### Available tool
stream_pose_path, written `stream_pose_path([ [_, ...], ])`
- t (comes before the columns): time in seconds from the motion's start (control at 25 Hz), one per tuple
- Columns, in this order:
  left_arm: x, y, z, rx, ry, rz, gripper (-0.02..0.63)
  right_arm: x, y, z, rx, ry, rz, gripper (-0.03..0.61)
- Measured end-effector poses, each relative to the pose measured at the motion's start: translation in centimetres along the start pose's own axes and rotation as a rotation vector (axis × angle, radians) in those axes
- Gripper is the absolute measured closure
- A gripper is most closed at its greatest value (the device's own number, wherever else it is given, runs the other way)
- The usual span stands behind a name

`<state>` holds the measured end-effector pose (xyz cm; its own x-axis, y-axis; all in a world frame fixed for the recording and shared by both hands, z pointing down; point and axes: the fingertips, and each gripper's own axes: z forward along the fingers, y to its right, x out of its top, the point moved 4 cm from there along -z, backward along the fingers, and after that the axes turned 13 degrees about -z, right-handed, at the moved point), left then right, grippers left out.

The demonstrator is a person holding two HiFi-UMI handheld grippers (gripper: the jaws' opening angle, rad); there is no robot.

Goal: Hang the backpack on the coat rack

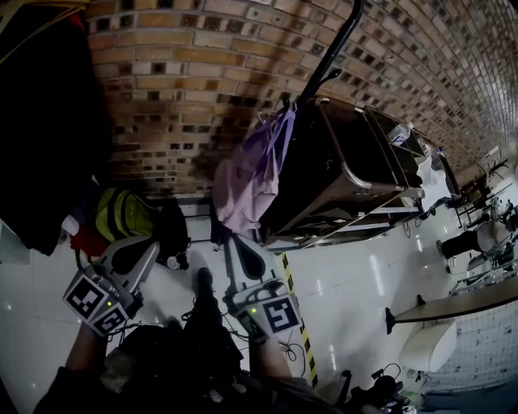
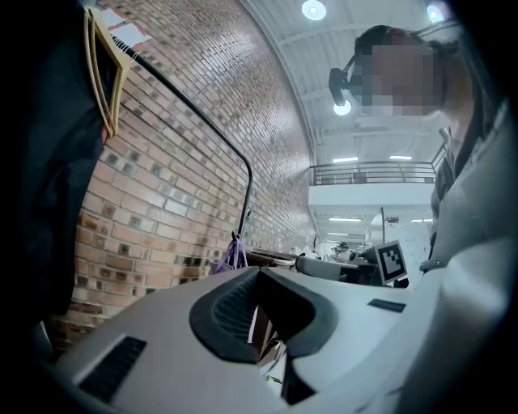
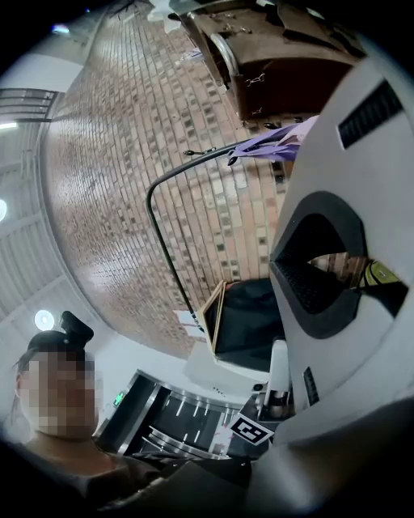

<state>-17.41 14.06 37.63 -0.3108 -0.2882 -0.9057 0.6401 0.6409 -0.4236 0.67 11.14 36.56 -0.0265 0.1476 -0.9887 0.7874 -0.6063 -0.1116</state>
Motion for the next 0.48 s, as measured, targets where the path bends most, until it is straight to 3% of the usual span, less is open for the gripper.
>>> stream_pose_path([
  [0.48, -0.3, 1.8, -4.7, 0.006, 0.027, -0.008, 0.588, 0.3, -4.1, -3.1, -0.018, -0.064, -0.040, 0.569],
])
